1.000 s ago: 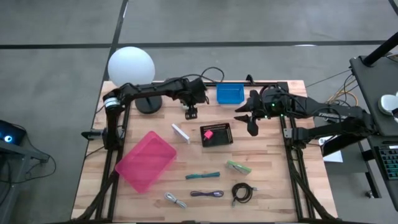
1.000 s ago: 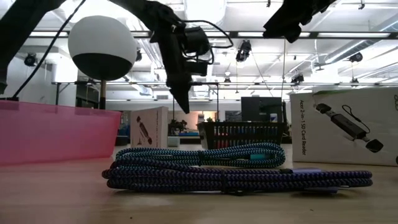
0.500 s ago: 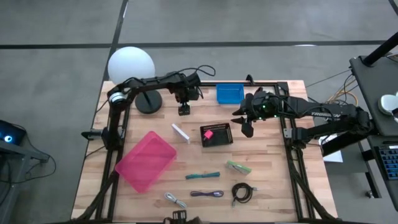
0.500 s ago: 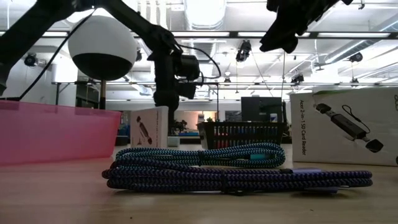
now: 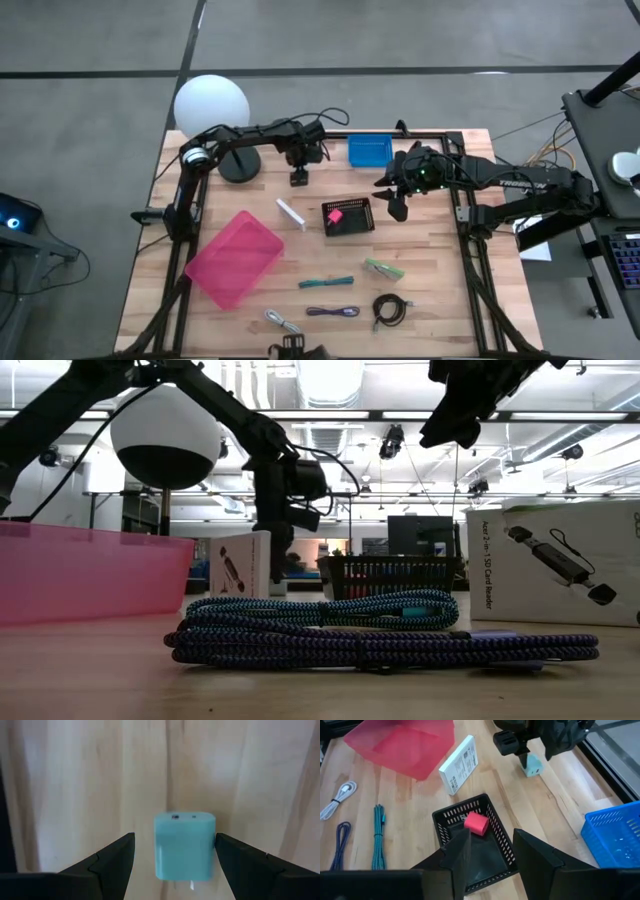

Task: Pick and place items into bin
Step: Put the light blue charger adapter into the black bin

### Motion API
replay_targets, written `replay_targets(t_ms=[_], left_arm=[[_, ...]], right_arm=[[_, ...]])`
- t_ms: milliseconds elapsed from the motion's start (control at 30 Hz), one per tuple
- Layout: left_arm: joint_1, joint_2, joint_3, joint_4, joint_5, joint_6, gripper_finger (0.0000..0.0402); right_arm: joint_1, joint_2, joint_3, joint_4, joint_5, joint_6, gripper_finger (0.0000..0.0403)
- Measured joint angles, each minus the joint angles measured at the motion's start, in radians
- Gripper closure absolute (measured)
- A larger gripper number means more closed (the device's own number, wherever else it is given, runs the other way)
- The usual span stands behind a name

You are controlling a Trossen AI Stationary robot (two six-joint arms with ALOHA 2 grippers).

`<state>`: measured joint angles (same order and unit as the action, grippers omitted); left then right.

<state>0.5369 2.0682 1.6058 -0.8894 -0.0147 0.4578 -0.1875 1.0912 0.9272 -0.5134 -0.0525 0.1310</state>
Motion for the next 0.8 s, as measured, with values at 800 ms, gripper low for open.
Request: replay_targets(t_ms=[800], left_arm=[[0.0,0.056,-0.003,-0.017,0.039,0.018,0.0142]], right_arm=[[0.0,-0.001,0.0,-0.007,0.001,-0.007,0.0271]])
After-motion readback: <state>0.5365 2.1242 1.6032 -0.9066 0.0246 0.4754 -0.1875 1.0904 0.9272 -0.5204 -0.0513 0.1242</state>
